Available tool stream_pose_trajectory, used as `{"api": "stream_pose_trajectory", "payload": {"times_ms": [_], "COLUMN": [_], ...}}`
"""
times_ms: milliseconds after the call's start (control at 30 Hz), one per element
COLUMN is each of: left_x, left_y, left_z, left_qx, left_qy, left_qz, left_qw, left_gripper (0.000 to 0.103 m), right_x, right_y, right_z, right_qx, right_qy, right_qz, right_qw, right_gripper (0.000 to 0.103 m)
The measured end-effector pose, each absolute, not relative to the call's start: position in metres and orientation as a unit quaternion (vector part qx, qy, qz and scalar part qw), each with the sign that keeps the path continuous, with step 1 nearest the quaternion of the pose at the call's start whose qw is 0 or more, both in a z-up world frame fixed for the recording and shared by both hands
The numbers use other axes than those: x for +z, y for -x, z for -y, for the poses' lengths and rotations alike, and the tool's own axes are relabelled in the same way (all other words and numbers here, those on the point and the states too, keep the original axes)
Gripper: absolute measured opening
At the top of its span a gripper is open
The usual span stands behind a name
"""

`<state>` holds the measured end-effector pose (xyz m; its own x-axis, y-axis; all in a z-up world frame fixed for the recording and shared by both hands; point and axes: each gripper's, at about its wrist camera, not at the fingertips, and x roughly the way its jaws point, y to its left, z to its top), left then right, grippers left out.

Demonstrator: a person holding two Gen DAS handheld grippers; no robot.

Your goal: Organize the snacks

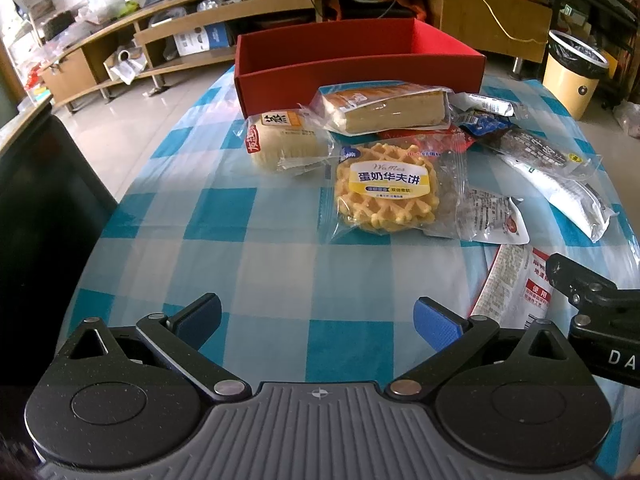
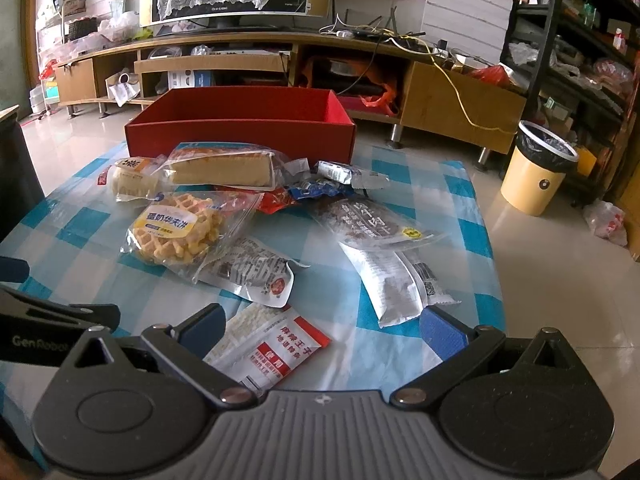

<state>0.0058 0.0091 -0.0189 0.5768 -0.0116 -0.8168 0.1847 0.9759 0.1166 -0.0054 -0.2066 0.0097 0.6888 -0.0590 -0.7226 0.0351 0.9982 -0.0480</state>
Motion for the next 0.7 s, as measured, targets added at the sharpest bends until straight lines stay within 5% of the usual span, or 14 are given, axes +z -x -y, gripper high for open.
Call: {"api": "stream_pose_trajectory", "payload": {"times_ms": [700], "left_x": [-0.0205], "left_y": [-0.0054], "left_z": [-0.0084], "left_qx": [-0.057], "left_qy": [-0.098], "left_qz": [-0.459], "left_qw": [0.881], "left_gripper": [0.103], "right_x": [0.0051], "right_y": [0.0051], "right_z": [0.2050], "right_qx": [-0.022], "right_qy": [0.017], "right_qz": [-0.404], "right_qw": [0.914], "right_gripper": [0.103]}}
